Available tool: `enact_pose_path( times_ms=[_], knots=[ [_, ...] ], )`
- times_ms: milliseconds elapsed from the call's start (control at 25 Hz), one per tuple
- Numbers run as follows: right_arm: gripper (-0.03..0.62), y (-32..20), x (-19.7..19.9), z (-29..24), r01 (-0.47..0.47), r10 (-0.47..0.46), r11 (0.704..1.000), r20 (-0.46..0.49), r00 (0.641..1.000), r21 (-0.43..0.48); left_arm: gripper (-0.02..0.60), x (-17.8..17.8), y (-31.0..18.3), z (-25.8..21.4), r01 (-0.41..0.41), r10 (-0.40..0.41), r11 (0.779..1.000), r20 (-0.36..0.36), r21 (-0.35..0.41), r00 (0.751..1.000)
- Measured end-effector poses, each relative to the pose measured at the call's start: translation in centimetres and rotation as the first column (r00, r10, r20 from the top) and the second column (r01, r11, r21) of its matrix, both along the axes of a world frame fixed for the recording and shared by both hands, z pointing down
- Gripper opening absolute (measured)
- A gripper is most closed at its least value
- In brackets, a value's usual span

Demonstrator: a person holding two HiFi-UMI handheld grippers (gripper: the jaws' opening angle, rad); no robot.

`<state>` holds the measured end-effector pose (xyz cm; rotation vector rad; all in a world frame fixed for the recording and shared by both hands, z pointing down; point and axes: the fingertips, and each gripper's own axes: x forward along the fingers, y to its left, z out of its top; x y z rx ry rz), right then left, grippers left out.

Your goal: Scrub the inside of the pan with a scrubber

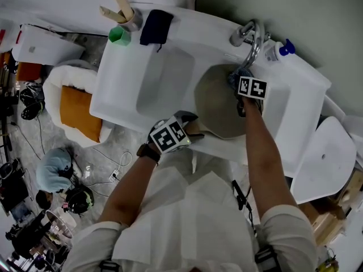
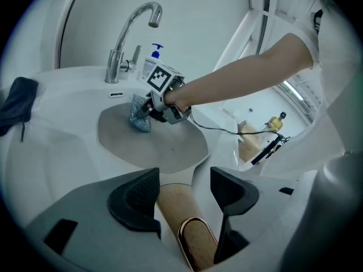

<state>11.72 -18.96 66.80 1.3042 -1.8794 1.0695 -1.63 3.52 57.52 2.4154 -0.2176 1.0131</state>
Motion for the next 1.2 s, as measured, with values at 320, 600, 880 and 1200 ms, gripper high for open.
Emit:
enact_pose_path(
  times_ms=[320,600,880,1200],
  knots=[
    [0.015,0.8,-1.0,1.2,0.021,-0.021,0.999,0.001,1.000,-0.033,0.288,0.0,0.0,0.0,-0.007,0.007,1.000,0.001,0.001,1.000],
    [0.015,3.8,-7.6,1.5,0.282,-0.270,0.953,0.118,0.956,-0.107,0.287,0.0,0.0,0.0,-0.005,0.005,1.000,0.000,0.002,1.000],
    [0.015,12.3,-11.2,0.9,0.619,-0.575,0.760,0.238,0.782,-0.197,0.285,0.0,-0.1,0.0,-0.006,0.006,1.000,-0.001,-0.001,1.000],
    [0.015,19.9,-6.9,0.8,0.821,-0.824,0.415,0.221,0.522,-0.392,0.285,0.0,0.0,0.0,-0.012,0.012,1.000,0.004,0.004,1.000]
  ],
)
